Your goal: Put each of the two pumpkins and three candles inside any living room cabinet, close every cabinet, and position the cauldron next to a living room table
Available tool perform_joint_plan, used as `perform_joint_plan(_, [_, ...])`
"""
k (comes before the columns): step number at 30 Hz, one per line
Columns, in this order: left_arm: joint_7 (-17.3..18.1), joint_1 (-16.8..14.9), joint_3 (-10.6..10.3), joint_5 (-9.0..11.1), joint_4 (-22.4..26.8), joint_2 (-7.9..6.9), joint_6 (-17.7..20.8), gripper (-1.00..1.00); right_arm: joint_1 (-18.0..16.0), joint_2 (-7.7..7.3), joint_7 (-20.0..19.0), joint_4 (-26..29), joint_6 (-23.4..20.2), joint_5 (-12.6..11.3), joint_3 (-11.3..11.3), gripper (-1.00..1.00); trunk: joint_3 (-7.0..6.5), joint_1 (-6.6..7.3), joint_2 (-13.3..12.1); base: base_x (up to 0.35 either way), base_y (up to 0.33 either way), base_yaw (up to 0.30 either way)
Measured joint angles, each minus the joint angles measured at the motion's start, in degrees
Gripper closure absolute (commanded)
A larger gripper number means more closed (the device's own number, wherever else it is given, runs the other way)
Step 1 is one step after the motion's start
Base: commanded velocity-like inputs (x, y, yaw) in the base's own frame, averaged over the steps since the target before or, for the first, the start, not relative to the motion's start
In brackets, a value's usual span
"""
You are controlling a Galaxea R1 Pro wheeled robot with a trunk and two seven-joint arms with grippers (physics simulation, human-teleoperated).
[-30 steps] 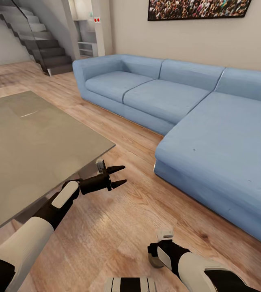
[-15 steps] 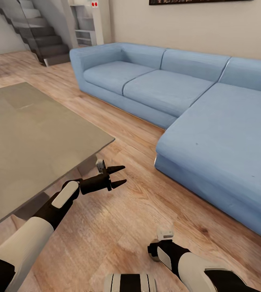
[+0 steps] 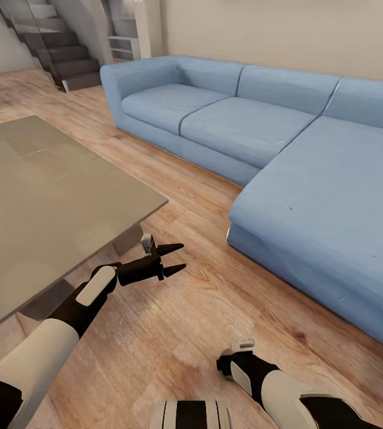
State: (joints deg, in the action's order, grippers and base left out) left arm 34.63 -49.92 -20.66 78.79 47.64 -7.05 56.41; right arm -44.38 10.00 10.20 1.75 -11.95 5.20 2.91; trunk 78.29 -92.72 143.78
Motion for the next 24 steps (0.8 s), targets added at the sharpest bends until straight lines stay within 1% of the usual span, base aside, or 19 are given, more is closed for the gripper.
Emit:
perform_joint_plan(9, [0.0,0.0,0.0,0.0,0.0,0.02,0.0,-1.0,0.0,0.0,0.0,0.02,0.0,0.01,0.0,-1.0,1.99,-0.23,0.12,0.0,0.0,0.0])
perform_joint_plan(11, [0.0,0.0,0.0,0.04,0.0,0.02,0.01,-1.0,0.0,0.0,0.0,0.01,0.0,0.0,-0.01,-1.0,2.0,-0.23,0.12,0.0,0.0,0.0])
perform_joint_plan(12, [0.0,0.0,0.0,0.04,0.0,0.02,0.01,-1.0,0.0,0.0,0.0,0.01,0.0,0.02,-0.01,1.0,2.0,-0.23,0.12,0.0,0.0,0.0])
perform_joint_plan(24, [0.0,0.0,0.0,-0.04,-0.01,0.02,0.01,-1.0,0.0,0.0,-0.03,0.24,-0.01,0.01,0.01,1.0,2.0,-0.23,0.12,0.0,0.0,0.0])
